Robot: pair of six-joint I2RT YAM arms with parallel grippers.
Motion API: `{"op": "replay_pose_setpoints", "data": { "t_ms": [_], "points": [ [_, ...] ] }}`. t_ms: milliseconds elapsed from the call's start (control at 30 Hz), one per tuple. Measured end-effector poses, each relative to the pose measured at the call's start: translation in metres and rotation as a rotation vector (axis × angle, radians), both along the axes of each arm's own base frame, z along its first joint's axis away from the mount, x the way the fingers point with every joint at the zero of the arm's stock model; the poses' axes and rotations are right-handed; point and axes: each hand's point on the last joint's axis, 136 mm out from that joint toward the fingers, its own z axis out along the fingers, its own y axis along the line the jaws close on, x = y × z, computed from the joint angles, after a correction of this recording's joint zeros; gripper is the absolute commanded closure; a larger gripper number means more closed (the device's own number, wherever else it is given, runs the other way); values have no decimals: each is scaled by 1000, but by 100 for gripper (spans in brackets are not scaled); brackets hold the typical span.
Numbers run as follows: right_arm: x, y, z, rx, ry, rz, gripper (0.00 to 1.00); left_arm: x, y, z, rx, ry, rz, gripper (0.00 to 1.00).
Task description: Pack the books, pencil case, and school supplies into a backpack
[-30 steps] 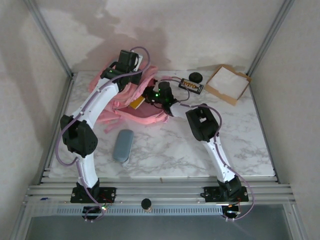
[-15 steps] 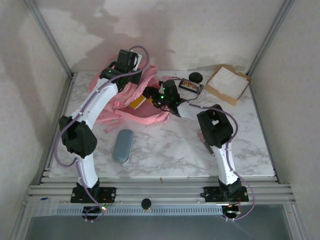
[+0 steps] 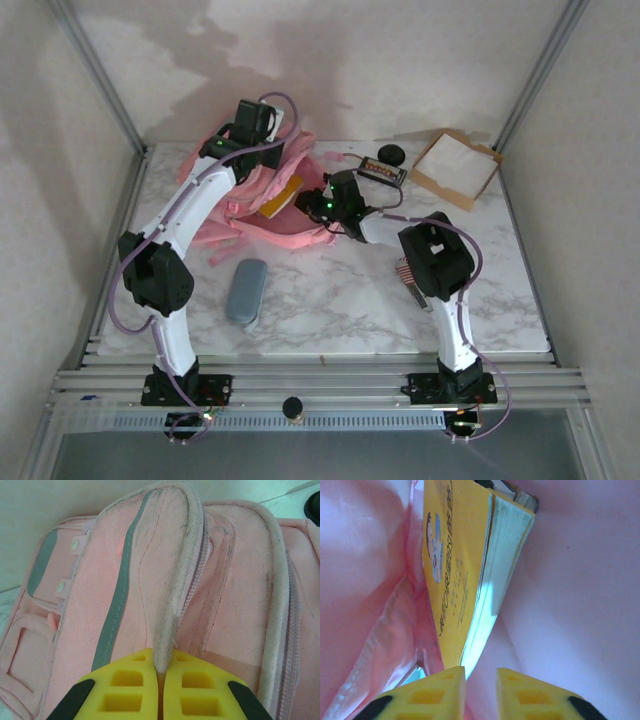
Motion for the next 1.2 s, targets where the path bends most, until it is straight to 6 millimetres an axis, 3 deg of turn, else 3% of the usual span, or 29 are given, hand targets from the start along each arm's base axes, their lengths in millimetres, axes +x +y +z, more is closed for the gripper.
{"op": "replay_pose_setpoints", "data": {
  "t_ms": [533, 967, 1100, 1200],
  "points": [
    [33, 22, -10, 14, -18, -9, 86, 0, 1, 0, -7, 3, -3, 100],
    [85, 73, -6, 40, -133, 28, 78, -1, -5, -8, -51, 23, -11, 100],
    [81, 70, -8, 12, -141, 40, 70, -1, -8, -10, -72, 29, -16, 100],
    [60, 54, -12, -38, -118, 44, 68, -4, -10, -13, -94, 35, -19, 100]
  ]
}}
